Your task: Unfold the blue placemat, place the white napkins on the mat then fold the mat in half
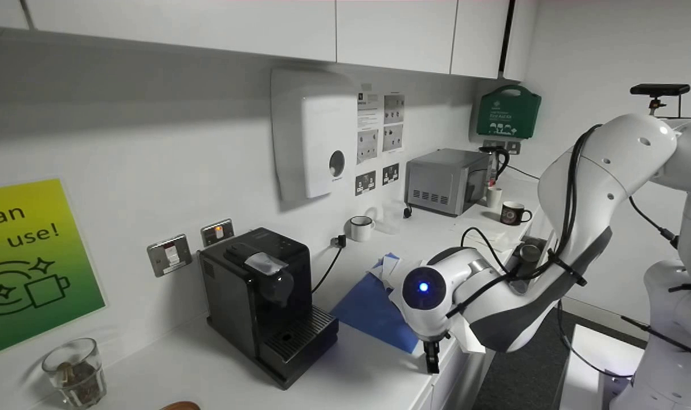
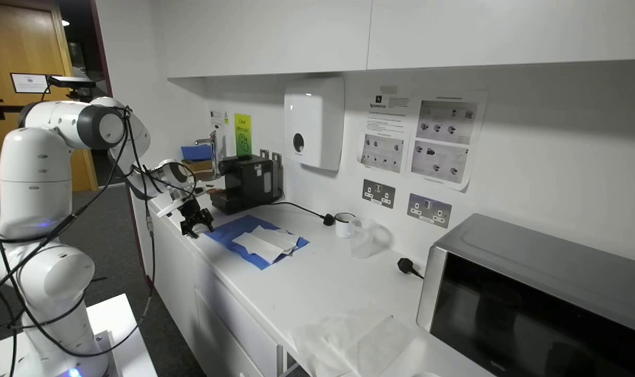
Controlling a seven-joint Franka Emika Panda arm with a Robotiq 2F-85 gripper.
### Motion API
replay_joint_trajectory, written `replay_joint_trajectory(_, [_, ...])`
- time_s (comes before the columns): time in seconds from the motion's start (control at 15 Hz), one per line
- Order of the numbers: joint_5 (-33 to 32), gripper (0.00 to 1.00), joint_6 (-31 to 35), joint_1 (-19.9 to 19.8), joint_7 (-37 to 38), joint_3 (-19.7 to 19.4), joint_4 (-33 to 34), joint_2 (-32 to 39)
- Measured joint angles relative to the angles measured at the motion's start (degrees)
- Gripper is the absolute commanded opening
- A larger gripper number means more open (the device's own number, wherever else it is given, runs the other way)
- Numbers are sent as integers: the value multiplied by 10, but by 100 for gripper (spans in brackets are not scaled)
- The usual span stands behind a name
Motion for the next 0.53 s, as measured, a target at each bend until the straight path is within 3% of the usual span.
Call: replay_joint_trajectory(0.53, [-7,100,47,-16,-44,0,0,0])
